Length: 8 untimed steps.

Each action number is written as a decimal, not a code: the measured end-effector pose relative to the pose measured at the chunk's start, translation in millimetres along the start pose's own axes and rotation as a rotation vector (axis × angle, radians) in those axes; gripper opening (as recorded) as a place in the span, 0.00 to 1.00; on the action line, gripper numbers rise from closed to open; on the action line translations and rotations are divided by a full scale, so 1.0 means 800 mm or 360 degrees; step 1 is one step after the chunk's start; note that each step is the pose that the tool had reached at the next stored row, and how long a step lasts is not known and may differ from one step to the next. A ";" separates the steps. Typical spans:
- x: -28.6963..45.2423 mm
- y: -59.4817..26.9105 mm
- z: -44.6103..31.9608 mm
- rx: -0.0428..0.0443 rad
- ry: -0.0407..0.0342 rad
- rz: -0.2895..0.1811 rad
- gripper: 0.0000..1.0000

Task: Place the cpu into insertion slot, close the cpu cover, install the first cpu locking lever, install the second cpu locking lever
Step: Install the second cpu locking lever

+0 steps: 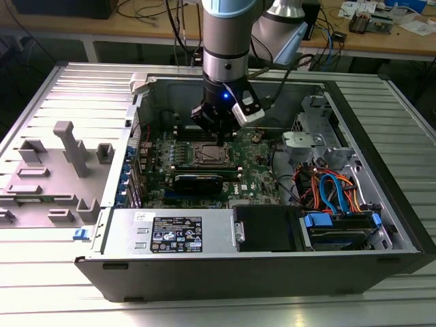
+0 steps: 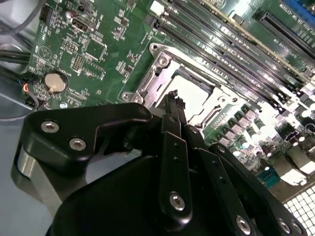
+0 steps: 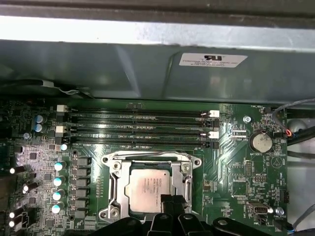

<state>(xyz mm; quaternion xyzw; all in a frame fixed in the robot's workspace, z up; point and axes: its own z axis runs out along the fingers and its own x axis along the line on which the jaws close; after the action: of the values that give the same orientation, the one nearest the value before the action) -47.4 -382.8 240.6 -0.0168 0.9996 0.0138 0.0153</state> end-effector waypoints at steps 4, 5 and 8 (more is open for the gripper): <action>0.0006 -0.016 -0.0004 -0.0006 0.0000 0.0000 0.11; 0.0008 -0.021 -0.0006 -0.0006 0.0000 0.0000 0.11; 0.0010 -0.026 -0.0007 -0.0007 0.0000 0.0001 0.11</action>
<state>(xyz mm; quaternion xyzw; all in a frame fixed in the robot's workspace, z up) -47.5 -404.0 240.6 -0.0167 0.9996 0.0158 0.0153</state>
